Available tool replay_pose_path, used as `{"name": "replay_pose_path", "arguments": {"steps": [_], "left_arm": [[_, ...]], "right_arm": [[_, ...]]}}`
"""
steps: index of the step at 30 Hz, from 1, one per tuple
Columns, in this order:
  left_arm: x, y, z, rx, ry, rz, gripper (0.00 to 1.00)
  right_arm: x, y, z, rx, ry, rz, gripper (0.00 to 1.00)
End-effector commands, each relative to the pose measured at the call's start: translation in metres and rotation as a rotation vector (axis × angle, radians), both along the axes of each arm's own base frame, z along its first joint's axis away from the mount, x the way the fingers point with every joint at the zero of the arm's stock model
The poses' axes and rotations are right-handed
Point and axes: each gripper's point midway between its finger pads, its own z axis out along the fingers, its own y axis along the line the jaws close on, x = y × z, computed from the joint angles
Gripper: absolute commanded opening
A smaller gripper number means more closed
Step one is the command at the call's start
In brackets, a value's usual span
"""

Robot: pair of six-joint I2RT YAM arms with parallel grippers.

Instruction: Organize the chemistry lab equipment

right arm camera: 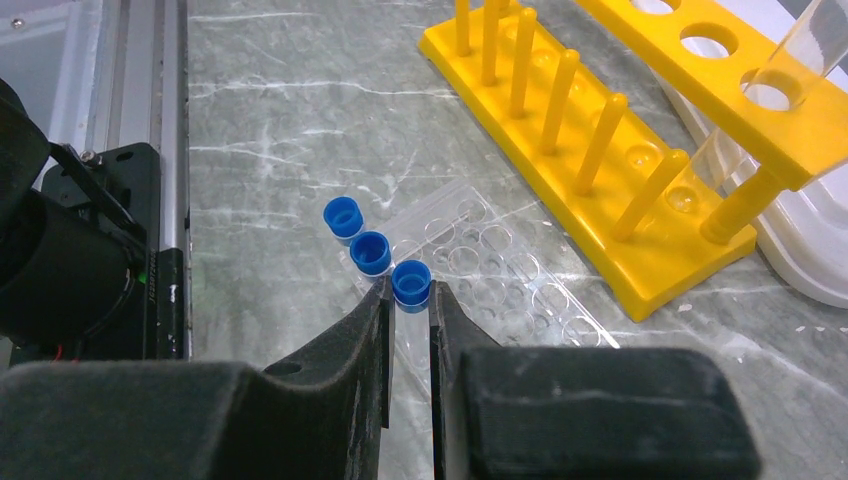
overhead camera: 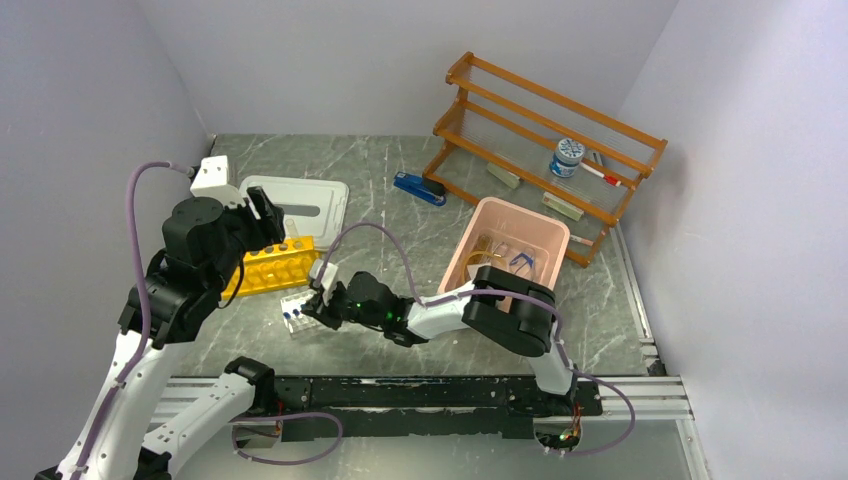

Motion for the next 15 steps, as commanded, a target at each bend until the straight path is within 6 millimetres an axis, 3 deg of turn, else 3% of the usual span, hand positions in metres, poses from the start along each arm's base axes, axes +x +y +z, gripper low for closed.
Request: {"name": "replay_pose_path", "arguments": {"steps": [1,15], "left_arm": [[0.0007,0.0002,-0.002,-0.003,-0.002,0.007,0.67],[0.0009,0.0012,-0.0029,-0.001,-0.001,0.012,0.67]], "right_arm": [[0.0054,0.0029,0.0013,0.022,-0.005,-0.006,0.13],[-0.0037,-0.0018,0.0004,0.054,-0.036,0.046,0.21]]}}
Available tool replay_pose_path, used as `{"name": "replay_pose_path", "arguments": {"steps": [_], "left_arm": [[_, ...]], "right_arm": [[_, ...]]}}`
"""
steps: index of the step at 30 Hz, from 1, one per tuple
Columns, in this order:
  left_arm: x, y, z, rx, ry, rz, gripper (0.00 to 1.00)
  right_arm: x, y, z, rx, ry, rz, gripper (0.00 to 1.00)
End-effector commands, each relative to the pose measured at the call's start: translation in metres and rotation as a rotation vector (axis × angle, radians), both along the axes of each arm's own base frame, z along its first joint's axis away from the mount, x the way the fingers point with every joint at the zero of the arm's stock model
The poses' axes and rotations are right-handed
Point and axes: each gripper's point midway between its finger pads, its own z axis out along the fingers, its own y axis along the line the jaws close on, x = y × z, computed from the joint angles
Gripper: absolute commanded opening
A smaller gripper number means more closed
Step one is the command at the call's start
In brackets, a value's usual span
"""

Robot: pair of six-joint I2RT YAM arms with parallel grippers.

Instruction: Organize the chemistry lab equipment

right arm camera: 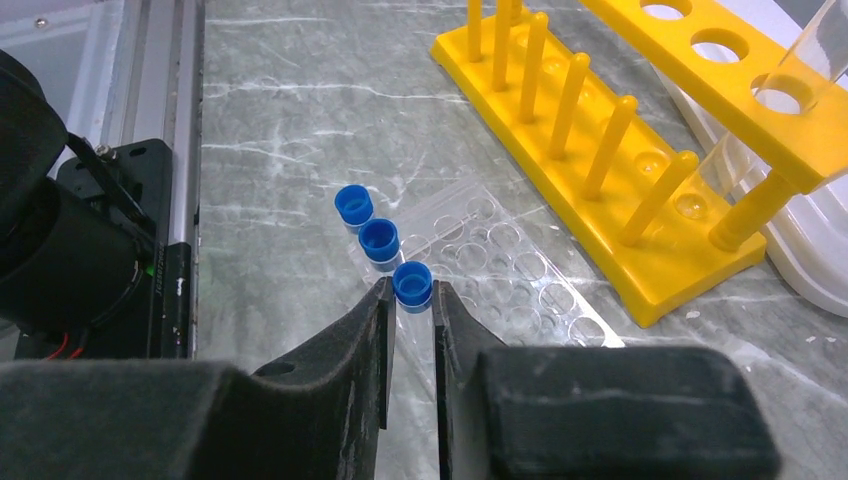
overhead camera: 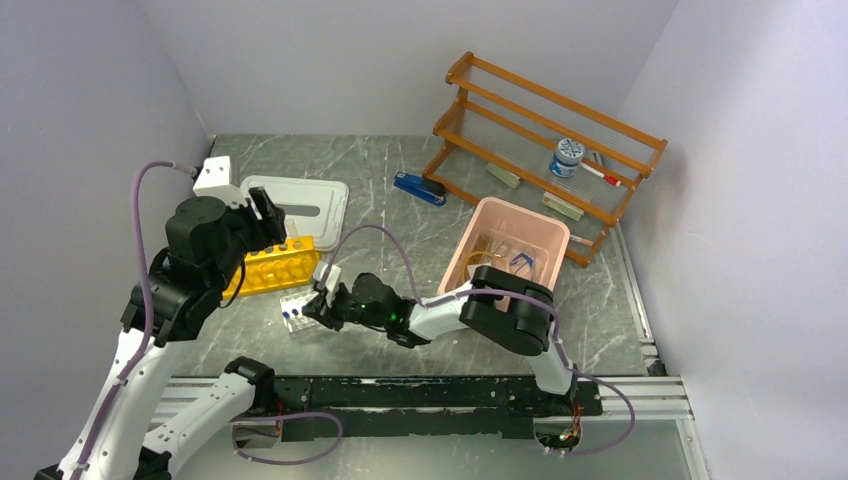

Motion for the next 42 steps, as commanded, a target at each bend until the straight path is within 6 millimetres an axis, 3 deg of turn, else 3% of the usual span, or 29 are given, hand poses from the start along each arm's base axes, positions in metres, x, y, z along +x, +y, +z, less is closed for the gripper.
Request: {"name": "replay_pose_path", "arguments": {"steps": [1,3,5,7,10,15,20,24,29,35,39,42], "left_arm": [[0.001,0.001,0.0,-0.002,-0.008,0.011,0.67],[0.001,0.001,0.0,-0.003,-0.007,0.012,0.67],[0.001,0.002,0.0,-0.003,-0.008,0.014,0.68],[0.001,0.002,0.002,-0.005,-0.011,0.015,0.68],[0.002,0.0,0.005,-0.005,-0.013,0.01,0.7],[0.007,-0.008,0.01,-0.006,-0.001,-0.028,0.74],[0.018,-0.022,0.01,-0.015,0.018,-0.078,0.83],[0.035,-0.055,0.003,-0.01,0.052,-0.226,0.87],[0.079,-0.082,-0.026,0.009,0.169,-0.265,0.79],[0.141,-0.119,-0.083,0.046,0.329,-0.258,0.74],[0.178,-0.146,-0.12,0.133,0.385,-0.223,0.78],[0.2,-0.146,-0.163,0.204,0.455,-0.157,0.81]], "right_arm": [[0.0,-0.001,0.003,0.027,-0.03,0.014,0.23],[0.0,-0.002,0.007,0.034,-0.021,0.005,0.33],[0.002,-0.005,0.016,0.051,-0.011,-0.012,0.51],[0.003,-0.007,0.028,0.072,-0.006,-0.024,0.6],[0.004,-0.011,0.045,0.091,-0.003,-0.033,0.68],[0.013,-0.026,0.075,0.107,0.033,-0.097,0.7],[0.068,-0.058,0.089,0.066,0.172,-0.351,0.69],[0.113,-0.096,0.087,0.067,0.306,-0.595,0.66],[0.141,-0.151,0.093,0.121,0.381,-0.77,0.57],[0.151,-0.205,0.119,0.151,0.311,-0.927,0.45],[0.148,-0.229,0.128,0.183,0.293,-0.972,0.44],[0.144,-0.239,0.131,0.19,0.3,-0.98,0.45]]}}
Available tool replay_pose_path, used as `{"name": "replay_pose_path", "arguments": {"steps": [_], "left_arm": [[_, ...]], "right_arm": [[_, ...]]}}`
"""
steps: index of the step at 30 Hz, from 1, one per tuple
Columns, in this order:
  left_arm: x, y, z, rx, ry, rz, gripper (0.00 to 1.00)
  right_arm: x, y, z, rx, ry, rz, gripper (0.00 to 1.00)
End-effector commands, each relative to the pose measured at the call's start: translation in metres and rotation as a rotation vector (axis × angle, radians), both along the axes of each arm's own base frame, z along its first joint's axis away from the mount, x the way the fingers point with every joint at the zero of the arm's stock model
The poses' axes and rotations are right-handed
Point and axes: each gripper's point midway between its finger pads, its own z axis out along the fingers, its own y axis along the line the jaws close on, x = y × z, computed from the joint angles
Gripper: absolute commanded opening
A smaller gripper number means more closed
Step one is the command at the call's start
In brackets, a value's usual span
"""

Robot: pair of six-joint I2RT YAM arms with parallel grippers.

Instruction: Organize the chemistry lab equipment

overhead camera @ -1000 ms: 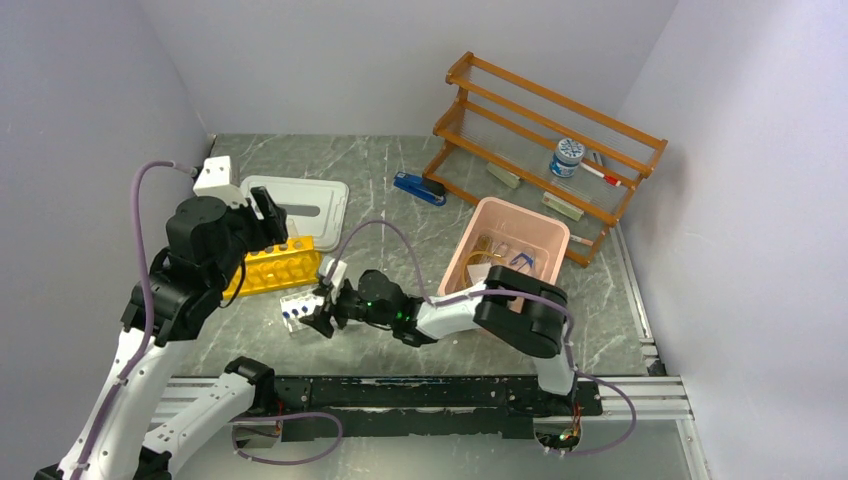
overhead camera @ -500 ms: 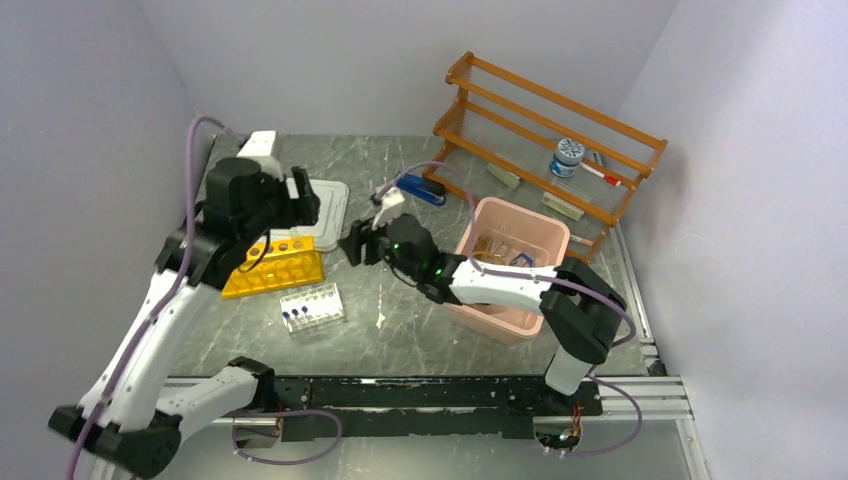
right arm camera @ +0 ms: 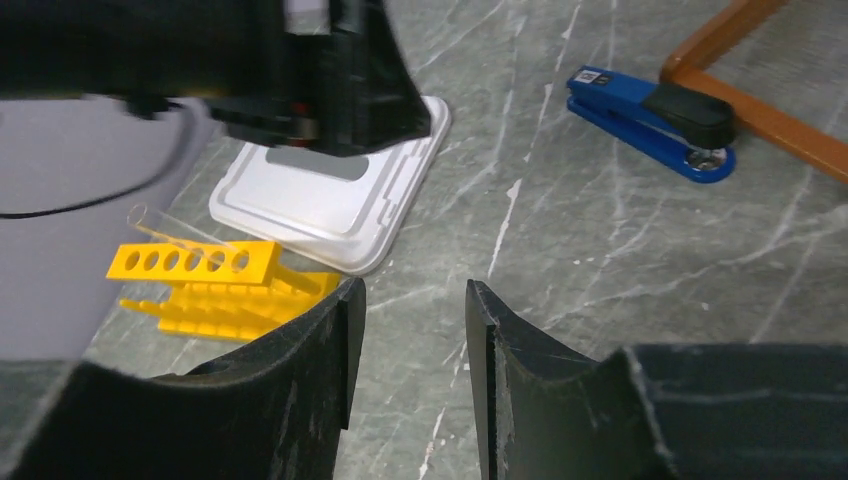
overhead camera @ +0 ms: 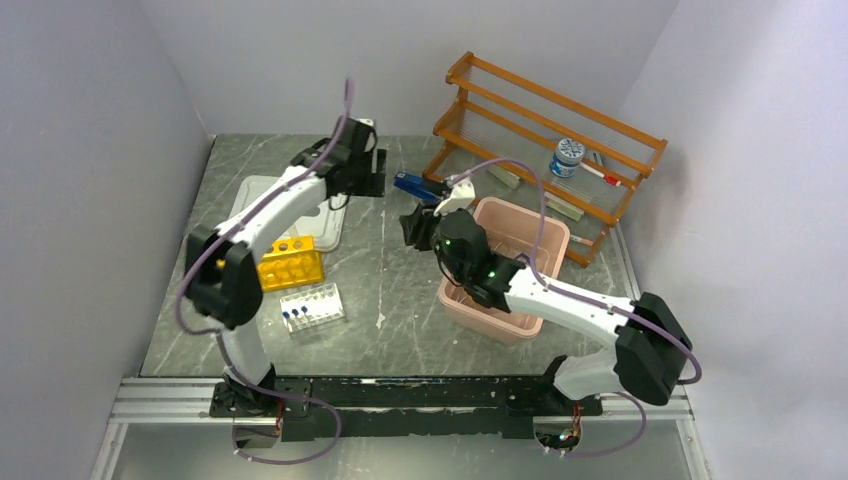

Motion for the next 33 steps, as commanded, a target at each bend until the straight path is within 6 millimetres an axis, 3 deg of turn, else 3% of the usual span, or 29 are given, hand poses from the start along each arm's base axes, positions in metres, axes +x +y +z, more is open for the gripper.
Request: {"name": "replay_pose_path", "arguments": {"steps": [1,5,8,20,25,33], "left_arm": [[0.036,-0.003,-0.029,0.105,-0.011,0.076,0.82],[0.061,-0.003,-0.069,0.173,-0.001,0.091,0.87],[0.078,0.003,-0.091,0.201,0.0,0.13,0.85],[0.127,0.021,-0.133,0.194,-0.028,0.186,0.87],[0.137,0.031,-0.156,0.223,0.021,0.216,0.85],[0.124,0.03,-0.176,0.173,0.097,0.209,0.64]], "right_arm": [[0.0,-0.026,-0.005,-0.014,0.018,-0.077,0.45],[-0.007,-0.029,-0.011,0.0,0.041,-0.063,0.46],[-0.012,-0.028,-0.017,0.009,0.061,-0.048,0.45],[-0.018,-0.025,-0.03,-0.006,0.093,-0.011,0.45],[-0.018,-0.023,-0.039,-0.029,0.11,-0.004,0.45],[-0.017,-0.024,-0.043,-0.046,0.113,-0.01,0.45]]}}
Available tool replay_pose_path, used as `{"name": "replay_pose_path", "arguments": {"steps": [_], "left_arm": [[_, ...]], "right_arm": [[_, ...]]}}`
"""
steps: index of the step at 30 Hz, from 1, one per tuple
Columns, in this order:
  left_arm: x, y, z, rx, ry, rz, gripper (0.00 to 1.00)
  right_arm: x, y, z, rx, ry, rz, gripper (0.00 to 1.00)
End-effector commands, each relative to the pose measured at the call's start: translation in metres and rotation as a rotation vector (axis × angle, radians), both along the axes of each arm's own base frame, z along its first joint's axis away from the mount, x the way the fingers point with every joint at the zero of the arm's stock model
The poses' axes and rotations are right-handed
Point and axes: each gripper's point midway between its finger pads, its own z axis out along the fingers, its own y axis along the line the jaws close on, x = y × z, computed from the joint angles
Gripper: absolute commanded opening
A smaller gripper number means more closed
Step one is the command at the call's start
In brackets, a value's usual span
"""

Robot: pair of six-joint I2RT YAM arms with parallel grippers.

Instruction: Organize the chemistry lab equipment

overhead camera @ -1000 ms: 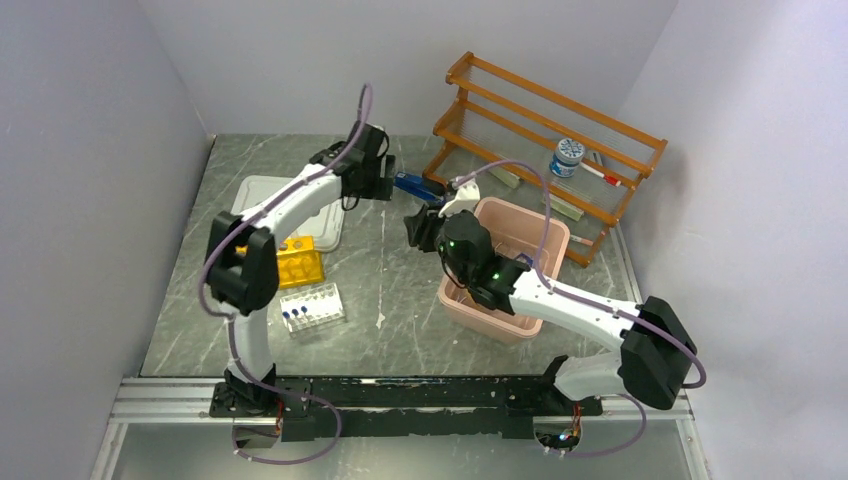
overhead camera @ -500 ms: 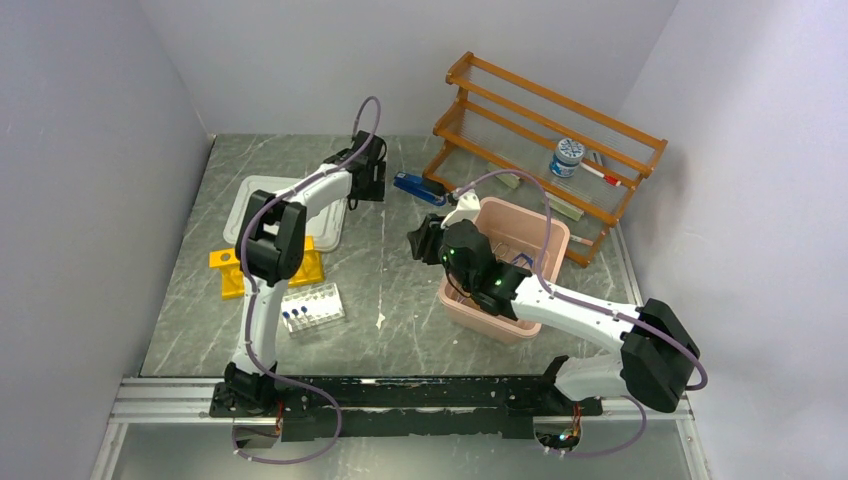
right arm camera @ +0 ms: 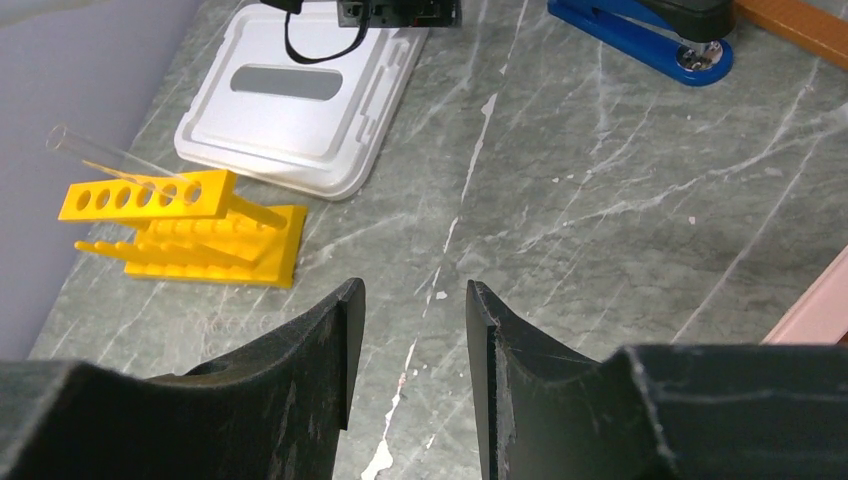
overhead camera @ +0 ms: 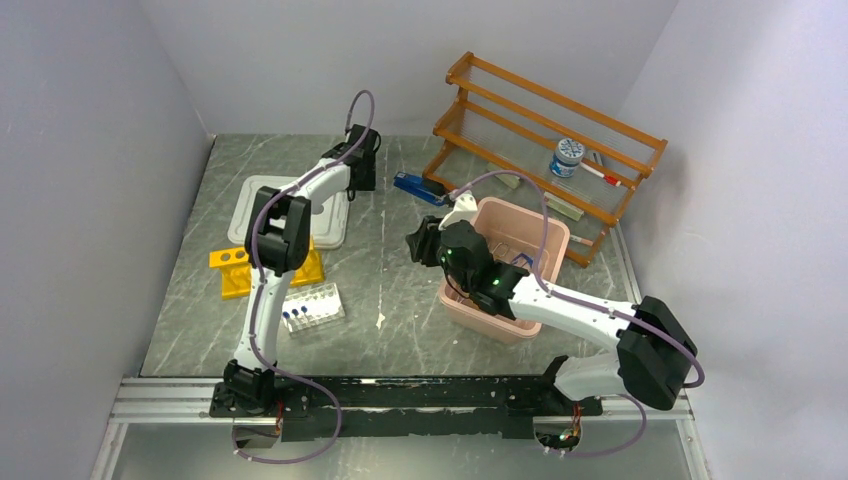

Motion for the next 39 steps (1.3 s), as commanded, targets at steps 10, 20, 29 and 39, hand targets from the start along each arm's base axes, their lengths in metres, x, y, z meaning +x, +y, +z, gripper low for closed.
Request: {"name": "replay_pose_path", "arguments": {"steps": [10,20,29,39], "left_arm": [[-0.041,-0.019,-0.016,-0.139,0.131,-0.053,0.35],[-0.07,-0.065,0.033,-0.329,0.097,-0.174,0.05],[-0.098,-0.1,0.094,-0.561,0.045,-0.294,0.05],[-0.109,-0.092,0.077,-0.336,0.042,-0.27,0.44]], "right_arm": [[0.002,-0.008,0.005,0.002,-0.008,-0.03,0.45],[-0.004,-0.012,0.0,0.011,0.036,-0.043,0.44],[-0.003,-0.008,-0.005,0.015,0.106,-0.06,0.47],[0.003,0.001,-0.014,0.01,0.162,-0.076,0.53]]}}
